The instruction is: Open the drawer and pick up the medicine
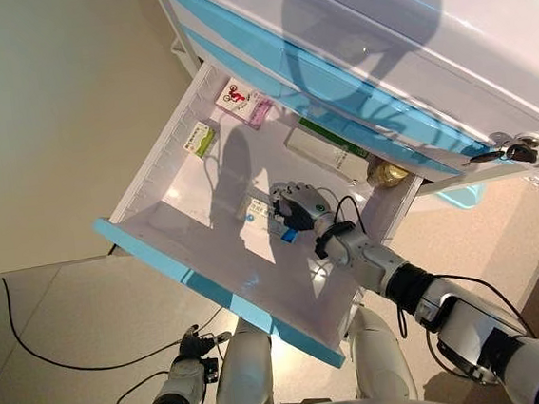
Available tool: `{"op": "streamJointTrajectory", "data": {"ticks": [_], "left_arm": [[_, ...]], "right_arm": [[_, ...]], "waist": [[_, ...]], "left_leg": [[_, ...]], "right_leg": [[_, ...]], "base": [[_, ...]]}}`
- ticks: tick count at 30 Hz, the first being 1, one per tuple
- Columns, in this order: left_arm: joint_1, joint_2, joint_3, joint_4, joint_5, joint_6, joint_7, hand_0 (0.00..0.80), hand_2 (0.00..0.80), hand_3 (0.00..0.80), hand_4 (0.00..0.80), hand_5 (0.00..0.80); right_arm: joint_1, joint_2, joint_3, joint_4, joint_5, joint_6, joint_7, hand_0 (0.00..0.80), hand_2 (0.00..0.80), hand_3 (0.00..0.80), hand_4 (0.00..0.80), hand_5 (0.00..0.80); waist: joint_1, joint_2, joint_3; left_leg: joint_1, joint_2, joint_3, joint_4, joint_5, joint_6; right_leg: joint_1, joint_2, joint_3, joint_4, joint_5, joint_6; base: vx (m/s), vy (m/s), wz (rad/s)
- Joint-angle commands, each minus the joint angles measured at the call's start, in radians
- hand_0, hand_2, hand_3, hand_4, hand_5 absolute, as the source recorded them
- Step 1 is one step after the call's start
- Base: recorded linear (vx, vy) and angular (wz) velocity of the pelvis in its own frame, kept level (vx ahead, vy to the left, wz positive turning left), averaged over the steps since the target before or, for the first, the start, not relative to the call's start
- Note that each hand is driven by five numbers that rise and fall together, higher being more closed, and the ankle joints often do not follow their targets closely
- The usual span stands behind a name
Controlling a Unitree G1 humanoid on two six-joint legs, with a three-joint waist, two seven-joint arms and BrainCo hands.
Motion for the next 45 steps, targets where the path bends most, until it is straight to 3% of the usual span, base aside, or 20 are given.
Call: {"op": "streamJointTrajectory", "data": {"ticks": [1,12,26,35,45], "left_arm": [[-0.019,-0.004,0.025,0.025,0.005,0.003,0.027,0.0,0.0,0.0,0.0,0.0],[-0.017,-0.008,0.029,0.008,0.009,-0.003,0.05,0.0,0.0,0.0,0.0,0.0],[-0.01,-0.017,0.039,0.01,0.013,-0.001,0.058,0.0,0.0,0.0,0.0,0.0],[-0.003,-0.014,0.048,0.013,0.019,0.0,0.056,0.0,0.0,0.0,0.0,0.0],[-0.008,-0.011,0.041,0.022,0.014,-0.004,0.037,0.0,0.0,0.0,0.0,0.0]], "right_arm": [[0.005,-0.011,-0.051,-0.09,0.036,-0.014,-0.044,0.8,0.8,0.8,0.8,0.8],[0.002,-0.054,-0.12,-0.169,0.009,-0.005,-0.12,0.8,0.8,0.8,0.8,0.8],[0.036,-0.065,-0.138,-0.241,0.033,-0.023,-0.113,0.8,0.8,0.8,0.8,0.8],[0.042,-0.085,-0.093,-0.266,0.005,-0.046,-0.076,0.8,0.8,0.8,0.8,0.8],[-0.04,-0.085,-0.001,-0.123,-0.154,0.006,-0.034,0.8,0.8,0.8,0.8,0.8]], "waist": [[-0.001,-0.028,0.018],[-0.009,-0.015,0.021],[-0.023,-0.022,0.015],[-0.028,-0.033,0.013],[-0.019,-0.031,0.021]], "left_leg": [[0.046,-0.064,0.031,-0.021,-0.044,0.046],[0.047,-0.063,0.047,-0.015,-0.049,0.05],[0.044,-0.057,0.066,-0.011,-0.052,0.054],[0.046,-0.052,0.081,-0.006,-0.058,0.055],[0.044,-0.05,0.08,-0.006,-0.058,0.053]], "right_leg": [[0.039,-0.024,0.03,-0.137,0.124,0.037],[0.028,-0.026,0.044,-0.13,0.123,0.039],[0.018,-0.021,0.06,-0.135,0.133,0.041],[0.014,-0.014,0.074,-0.137,0.135,0.041],[0.011,-0.013,0.073,-0.137,0.135,0.041]], "base": [[0.0,0.0,0.0],[0.003,0.002,-0.01],[0.004,0.002,-0.04],[-0.002,-0.001,-0.08],[-0.002,-0.001,-0.01]]}}
